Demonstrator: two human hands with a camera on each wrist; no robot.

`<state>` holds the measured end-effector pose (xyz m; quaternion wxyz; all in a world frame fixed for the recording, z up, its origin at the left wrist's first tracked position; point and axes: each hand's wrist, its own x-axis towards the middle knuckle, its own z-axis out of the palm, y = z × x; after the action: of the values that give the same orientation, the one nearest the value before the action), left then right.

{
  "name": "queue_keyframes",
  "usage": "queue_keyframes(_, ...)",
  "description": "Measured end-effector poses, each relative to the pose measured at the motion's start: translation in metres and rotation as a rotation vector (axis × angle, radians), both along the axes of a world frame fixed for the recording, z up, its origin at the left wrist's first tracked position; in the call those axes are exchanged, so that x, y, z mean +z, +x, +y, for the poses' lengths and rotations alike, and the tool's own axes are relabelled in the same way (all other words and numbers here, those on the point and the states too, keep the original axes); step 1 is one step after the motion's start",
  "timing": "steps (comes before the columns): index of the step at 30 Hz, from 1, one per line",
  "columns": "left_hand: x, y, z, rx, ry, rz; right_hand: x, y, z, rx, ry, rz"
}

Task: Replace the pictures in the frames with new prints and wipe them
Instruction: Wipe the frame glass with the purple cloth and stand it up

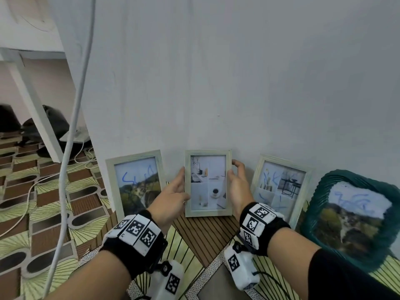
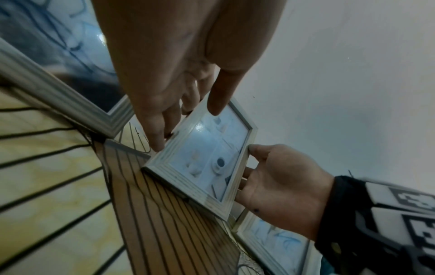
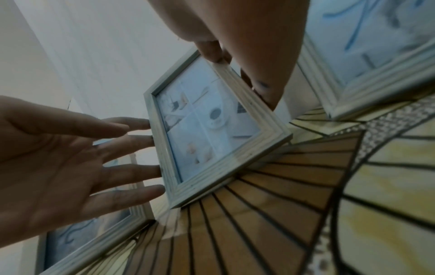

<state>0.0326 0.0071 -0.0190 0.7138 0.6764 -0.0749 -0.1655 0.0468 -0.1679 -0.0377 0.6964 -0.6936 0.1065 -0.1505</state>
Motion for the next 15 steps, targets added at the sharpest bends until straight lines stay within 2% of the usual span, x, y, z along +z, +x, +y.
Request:
queue_keyframes(4,0.003,-0.004,0.003,0.015,-0.033,0.080,0.007,-0.004,0.004,-0.026,-0.106,0.061)
queue_keyframes(7,0.011,-0.012,0.009,0.015,-0.033,0.074,0.014,-0.012,0.004,-0.029,-0.156,0.085)
queue_keyframes(11,0.027,-0.027,0.027,0.071,-0.028,0.023,0.029,-0.030,0.003,-0.045,-0.176,0.055)
queue_keyframes(15,0.037,-0.051,0.053,0.221,0.014,-0.136,0.038,-0.058,0.015,-0.051,-0.269,-0.038)
